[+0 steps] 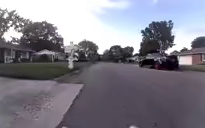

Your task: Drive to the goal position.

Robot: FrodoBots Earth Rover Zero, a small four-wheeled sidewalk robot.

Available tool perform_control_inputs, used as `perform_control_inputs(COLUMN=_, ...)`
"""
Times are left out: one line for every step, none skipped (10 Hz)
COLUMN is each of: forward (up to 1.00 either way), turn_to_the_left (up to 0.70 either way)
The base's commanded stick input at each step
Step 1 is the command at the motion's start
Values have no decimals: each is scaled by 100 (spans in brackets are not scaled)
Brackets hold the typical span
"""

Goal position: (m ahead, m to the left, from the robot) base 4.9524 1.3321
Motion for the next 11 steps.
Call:
perform_control_inputs(forward=100, turn_to_the_left=0)
perform_control_inputs(forward=100, turn_to_the_left=0)
perform_control_inputs(forward=100, turn_to_the_left=0)
perform_control_inputs(forward=100, turn_to_the_left=0)
perform_control_inputs(forward=100, turn_to_the_left=0)
perform_control_inputs(forward=100, turn_to_the_left=0)
perform_control_inputs(forward=100, turn_to_the_left=4)
perform_control_inputs(forward=100, turn_to_the_left=17)
perform_control_inputs(forward=100, turn_to_the_left=17)
perform_control_inputs(forward=100, turn_to_the_left=11)
perform_control_inputs(forward=100, turn_to_the_left=6)
